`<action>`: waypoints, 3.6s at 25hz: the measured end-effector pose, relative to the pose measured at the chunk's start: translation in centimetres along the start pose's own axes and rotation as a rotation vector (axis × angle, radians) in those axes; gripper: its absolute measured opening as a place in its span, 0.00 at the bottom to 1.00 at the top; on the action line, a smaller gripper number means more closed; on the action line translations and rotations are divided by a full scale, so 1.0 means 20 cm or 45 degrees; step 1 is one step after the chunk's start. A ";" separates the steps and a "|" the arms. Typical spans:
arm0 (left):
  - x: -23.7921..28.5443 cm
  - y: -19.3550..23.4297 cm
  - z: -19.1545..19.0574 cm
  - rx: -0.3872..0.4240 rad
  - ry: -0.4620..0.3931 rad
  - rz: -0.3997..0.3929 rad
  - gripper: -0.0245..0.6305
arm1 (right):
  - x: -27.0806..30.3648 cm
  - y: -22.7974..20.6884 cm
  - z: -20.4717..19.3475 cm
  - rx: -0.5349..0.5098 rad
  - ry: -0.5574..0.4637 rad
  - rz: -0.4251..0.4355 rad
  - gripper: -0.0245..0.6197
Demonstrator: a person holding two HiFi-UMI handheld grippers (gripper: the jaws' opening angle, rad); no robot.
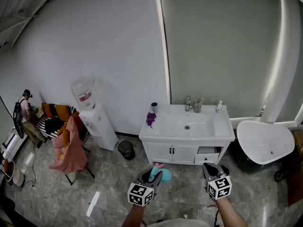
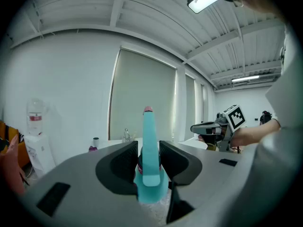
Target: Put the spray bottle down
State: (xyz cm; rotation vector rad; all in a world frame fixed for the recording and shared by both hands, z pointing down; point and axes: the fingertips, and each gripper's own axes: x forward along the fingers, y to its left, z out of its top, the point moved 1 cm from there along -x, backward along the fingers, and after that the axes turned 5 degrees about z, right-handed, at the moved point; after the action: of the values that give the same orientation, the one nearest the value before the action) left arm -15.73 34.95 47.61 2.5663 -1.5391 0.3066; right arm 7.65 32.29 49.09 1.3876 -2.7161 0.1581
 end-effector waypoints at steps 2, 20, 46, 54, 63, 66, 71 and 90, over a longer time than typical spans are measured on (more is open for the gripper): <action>0.00 0.00 0.00 0.000 -0.003 -0.002 0.26 | 0.00 0.01 0.00 -0.002 -0.001 0.002 0.05; -0.02 0.09 -0.05 -0.003 0.012 -0.069 0.26 | 0.07 0.10 -0.06 0.033 0.040 -0.058 0.05; 0.11 0.42 -0.20 -0.061 0.076 -0.154 0.25 | 0.41 0.24 -0.19 0.074 0.127 -0.087 0.05; 0.48 0.44 -0.11 -0.079 0.076 -0.127 0.25 | 0.66 -0.09 -0.15 0.086 0.119 -0.049 0.05; 0.94 0.42 0.01 -0.078 0.095 -0.072 0.26 | 0.89 -0.55 -0.12 0.106 0.127 0.001 0.05; 1.06 0.39 0.04 -0.081 0.093 -0.055 0.26 | 0.94 -0.68 -0.13 0.113 0.125 0.021 0.05; 1.22 0.37 0.06 -0.088 0.100 -0.036 0.26 | 1.03 -0.83 -0.14 0.127 0.134 0.045 0.05; 1.65 0.67 0.09 -0.100 0.112 -0.104 0.26 | 1.43 -1.05 -0.13 0.134 0.168 -0.017 0.05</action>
State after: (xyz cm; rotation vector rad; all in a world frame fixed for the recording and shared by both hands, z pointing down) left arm -12.26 -0.01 53.90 2.5121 -1.3846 0.3379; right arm 8.18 -2.54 56.39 1.3682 -2.6244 0.3824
